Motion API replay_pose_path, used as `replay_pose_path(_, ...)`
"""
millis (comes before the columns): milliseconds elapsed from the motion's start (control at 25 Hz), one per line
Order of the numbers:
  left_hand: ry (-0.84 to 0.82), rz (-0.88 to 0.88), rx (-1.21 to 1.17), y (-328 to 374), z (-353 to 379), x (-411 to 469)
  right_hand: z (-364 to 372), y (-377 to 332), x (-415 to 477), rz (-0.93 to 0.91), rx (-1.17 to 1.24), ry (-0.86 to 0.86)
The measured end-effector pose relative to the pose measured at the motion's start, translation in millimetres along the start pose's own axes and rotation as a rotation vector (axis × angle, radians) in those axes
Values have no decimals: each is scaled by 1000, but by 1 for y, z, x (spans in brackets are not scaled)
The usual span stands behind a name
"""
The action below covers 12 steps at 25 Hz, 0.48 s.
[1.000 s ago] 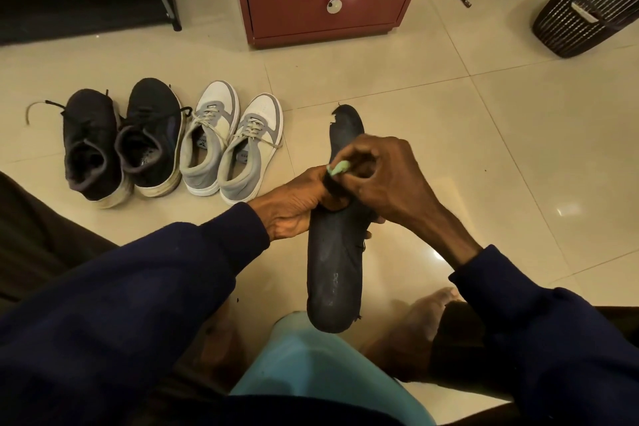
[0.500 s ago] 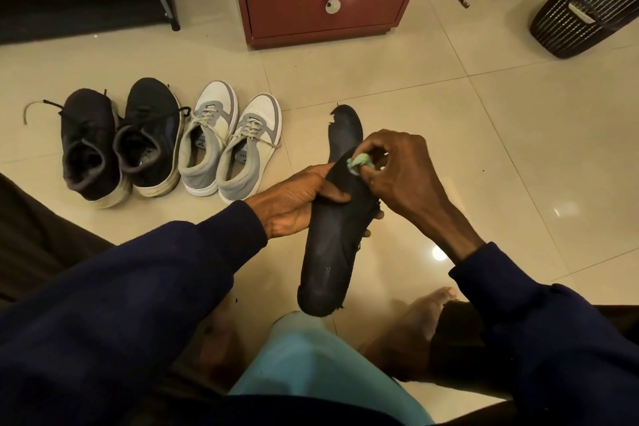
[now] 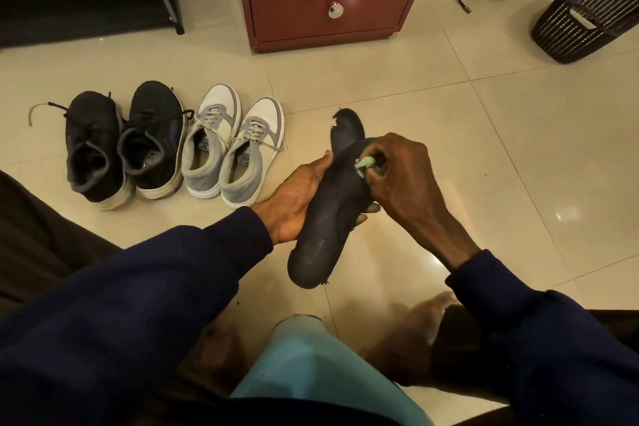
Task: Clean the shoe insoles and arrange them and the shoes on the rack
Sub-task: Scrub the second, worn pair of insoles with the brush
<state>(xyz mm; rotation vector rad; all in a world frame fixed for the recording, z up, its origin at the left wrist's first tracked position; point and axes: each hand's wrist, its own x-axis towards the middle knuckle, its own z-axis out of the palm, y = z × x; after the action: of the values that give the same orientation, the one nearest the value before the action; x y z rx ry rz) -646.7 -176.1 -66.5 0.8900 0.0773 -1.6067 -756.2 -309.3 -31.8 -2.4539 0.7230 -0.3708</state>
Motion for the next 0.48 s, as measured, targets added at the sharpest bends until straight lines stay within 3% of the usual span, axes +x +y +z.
replay_pose_path(80,53,17,2,1,-2,1,5,-6,-5,-33,34,-13)
replay_pose_path(200,164,51,14,3,-8,4,12,-36,-20,-139,168,-377)
replay_pose_path(240,184,52,17,3,-8,5,11,-37,-20,-157,163,-410)
replay_pose_path(400,89,20,-41,1,0,0,-2,-4,-4,-10,-23,-50)
replay_pose_path(480,80,33,-16,2,-1,0,0,-7,-8,-23,1,-30)
